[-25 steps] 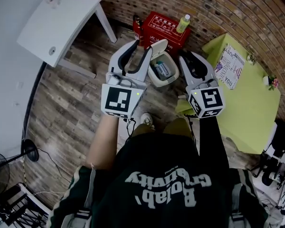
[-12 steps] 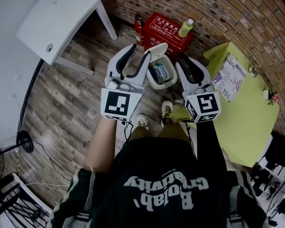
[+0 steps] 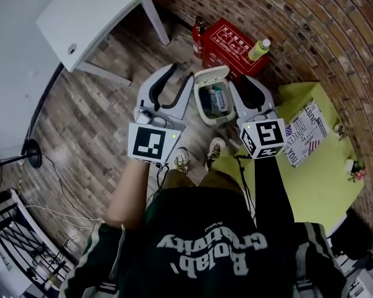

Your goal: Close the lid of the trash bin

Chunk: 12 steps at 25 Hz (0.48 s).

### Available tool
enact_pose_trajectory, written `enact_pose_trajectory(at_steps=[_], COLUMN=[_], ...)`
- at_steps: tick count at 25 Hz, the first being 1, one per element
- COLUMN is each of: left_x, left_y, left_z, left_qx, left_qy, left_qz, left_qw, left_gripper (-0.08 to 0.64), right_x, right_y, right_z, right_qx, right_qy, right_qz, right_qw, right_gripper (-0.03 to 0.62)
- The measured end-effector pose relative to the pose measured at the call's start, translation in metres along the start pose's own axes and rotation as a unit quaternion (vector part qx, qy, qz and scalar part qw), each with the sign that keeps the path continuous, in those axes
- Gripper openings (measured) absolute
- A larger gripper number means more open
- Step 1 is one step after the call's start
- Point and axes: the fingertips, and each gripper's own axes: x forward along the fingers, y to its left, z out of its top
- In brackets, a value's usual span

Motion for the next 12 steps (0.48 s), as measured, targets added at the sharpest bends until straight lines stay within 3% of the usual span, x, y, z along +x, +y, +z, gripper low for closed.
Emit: enact_pose_trajectory(at_steps=[5, 12], left_x=[0.02, 0.045], left_y=[-0.005, -0.008], left_z=[-0.03, -0.083], left_qx=[-0.012, -0.009], left_qy=[0.025, 0.053], left_qz=[0.011, -0.003], left_qw=[0.9996, 0.9986], left_gripper=[0.127, 0.127], right_x=[0.024, 0.06], right_y=[-0.019, -0.043], right_z=[-0.033, -0.076], right_qx=[0.031, 0.05], right_qy=[0.014, 0.038], right_qz=[0.022, 0.031], right_qw=[0.999, 0.998], right_gripper=[0.137, 0.143])
